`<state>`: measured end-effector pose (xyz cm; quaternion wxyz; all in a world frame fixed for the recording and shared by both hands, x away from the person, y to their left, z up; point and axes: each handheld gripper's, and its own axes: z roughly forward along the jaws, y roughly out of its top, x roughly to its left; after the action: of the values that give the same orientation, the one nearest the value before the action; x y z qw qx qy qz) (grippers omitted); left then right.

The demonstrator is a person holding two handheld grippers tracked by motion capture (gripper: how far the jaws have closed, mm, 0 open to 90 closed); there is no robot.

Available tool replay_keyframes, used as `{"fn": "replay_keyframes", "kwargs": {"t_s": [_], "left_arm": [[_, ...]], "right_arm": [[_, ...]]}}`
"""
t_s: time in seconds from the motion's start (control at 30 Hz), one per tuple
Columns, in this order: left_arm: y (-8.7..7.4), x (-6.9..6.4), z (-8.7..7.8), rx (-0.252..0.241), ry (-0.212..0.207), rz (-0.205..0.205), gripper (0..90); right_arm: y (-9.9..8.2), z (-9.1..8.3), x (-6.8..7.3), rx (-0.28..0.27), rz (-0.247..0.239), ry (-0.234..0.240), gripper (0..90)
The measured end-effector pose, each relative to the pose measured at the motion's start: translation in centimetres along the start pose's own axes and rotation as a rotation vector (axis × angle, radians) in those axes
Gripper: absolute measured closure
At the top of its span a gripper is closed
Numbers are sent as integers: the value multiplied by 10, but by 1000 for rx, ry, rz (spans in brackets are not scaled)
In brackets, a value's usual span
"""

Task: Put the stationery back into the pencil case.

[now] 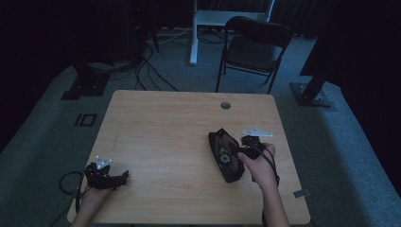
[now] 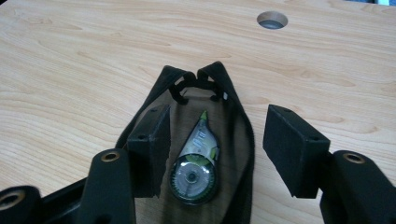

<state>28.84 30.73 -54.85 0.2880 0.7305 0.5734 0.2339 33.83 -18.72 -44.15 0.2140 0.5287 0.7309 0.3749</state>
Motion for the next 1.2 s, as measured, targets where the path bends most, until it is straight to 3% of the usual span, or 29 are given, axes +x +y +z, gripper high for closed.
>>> {"fn": "replay_keyframes", "kwargs": {"t_s": [0.23, 0.63, 1.2], "left_arm": [[0, 0, 0, 0, 0, 0, 6], [0, 0, 0, -2, 0, 0, 5], [0, 0, 0, 0, 0, 2, 6]], "right_arm": [[-8, -7, -15, -17, 4, -25, 409], [-29, -11, -43, -57, 72, -72, 400], [-77, -1, -75, 2, 126, -138, 364]]}}
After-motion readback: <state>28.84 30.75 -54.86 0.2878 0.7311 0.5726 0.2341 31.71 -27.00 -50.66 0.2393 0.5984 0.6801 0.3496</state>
